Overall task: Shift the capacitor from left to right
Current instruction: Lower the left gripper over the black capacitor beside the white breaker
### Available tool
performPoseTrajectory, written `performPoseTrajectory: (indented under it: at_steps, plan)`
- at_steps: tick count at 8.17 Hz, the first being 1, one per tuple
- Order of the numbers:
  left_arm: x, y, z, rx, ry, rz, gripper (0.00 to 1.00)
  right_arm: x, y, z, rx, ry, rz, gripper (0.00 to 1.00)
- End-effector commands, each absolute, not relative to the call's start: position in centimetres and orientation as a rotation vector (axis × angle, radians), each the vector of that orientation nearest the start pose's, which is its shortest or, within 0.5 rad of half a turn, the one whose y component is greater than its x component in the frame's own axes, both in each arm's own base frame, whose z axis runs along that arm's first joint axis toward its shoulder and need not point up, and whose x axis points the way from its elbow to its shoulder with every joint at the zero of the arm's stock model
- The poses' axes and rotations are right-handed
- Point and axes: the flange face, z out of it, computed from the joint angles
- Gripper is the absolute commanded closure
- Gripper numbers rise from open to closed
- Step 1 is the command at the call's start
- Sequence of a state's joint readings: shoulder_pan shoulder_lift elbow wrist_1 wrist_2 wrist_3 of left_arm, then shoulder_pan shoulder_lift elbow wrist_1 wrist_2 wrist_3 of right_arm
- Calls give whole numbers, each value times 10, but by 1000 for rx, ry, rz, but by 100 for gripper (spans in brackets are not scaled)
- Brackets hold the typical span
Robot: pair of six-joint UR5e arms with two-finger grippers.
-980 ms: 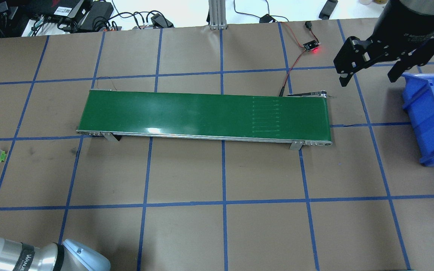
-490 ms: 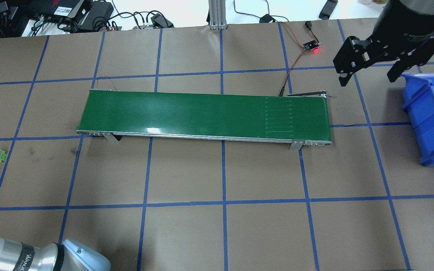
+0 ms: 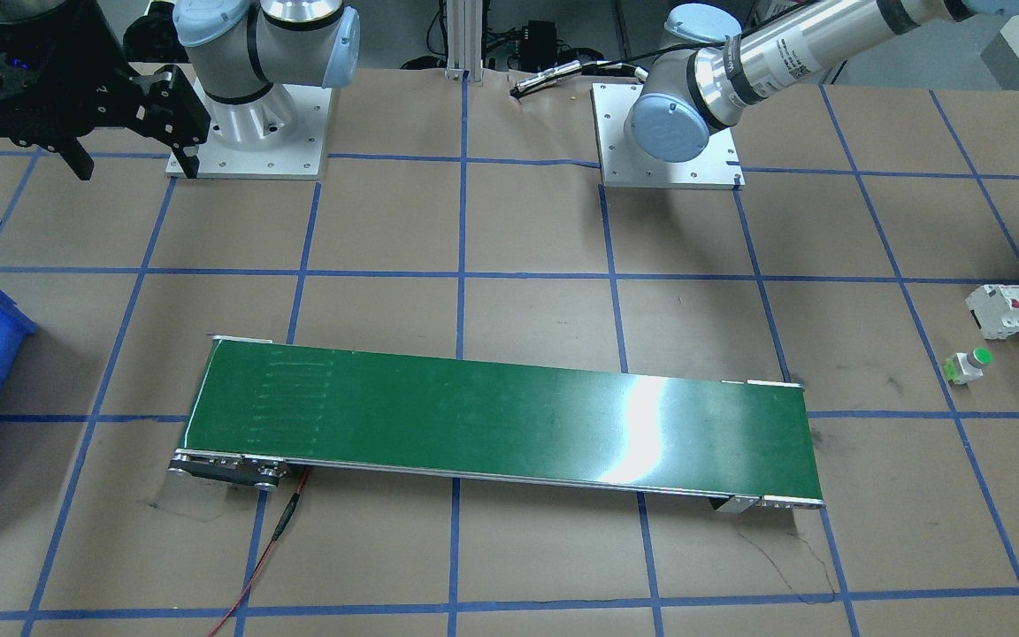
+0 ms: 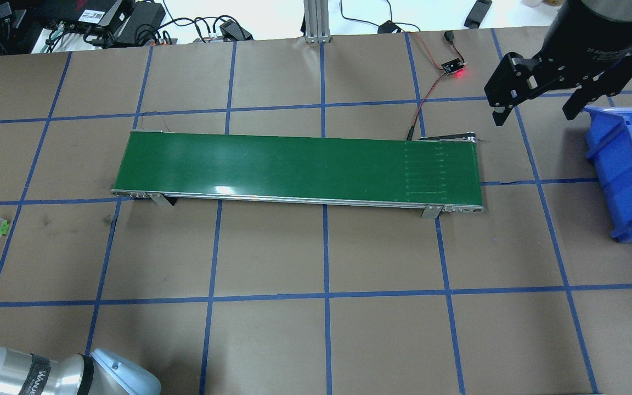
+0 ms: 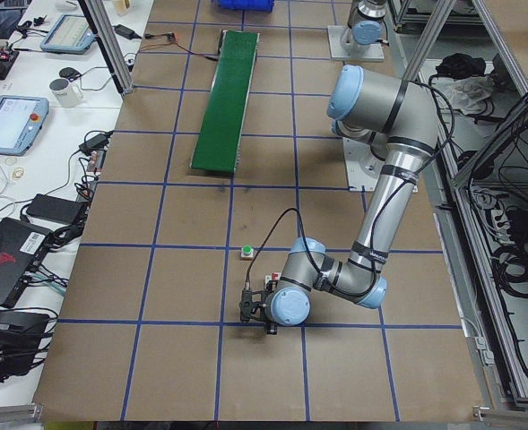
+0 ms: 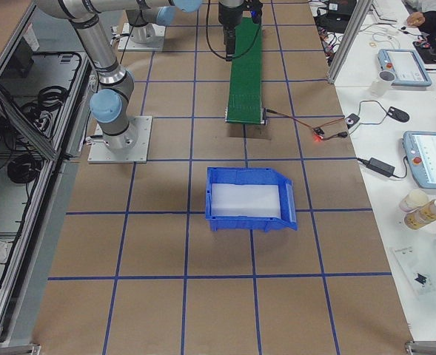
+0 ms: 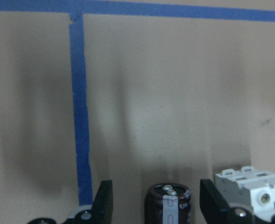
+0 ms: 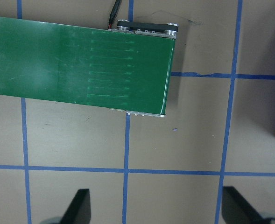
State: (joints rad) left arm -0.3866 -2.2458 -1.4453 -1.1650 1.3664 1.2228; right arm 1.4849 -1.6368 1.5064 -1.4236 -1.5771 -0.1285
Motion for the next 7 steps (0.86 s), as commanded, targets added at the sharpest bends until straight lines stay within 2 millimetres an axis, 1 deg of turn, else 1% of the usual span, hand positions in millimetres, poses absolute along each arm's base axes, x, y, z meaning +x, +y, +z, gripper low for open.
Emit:
performPoseTrajectory:
  at_steps: [1,5,7]
  plan:
    - [575,-400,178,44,3344,-228,30,93,-469,536,-68,3145,27,0]
    - [573,-397,177,49,3364,-207,30,93,-469,536,-68,3145,27,0]
    - [572,-397,175,47,3373,-202,43,93,-468,537,-70,3148,30,0]
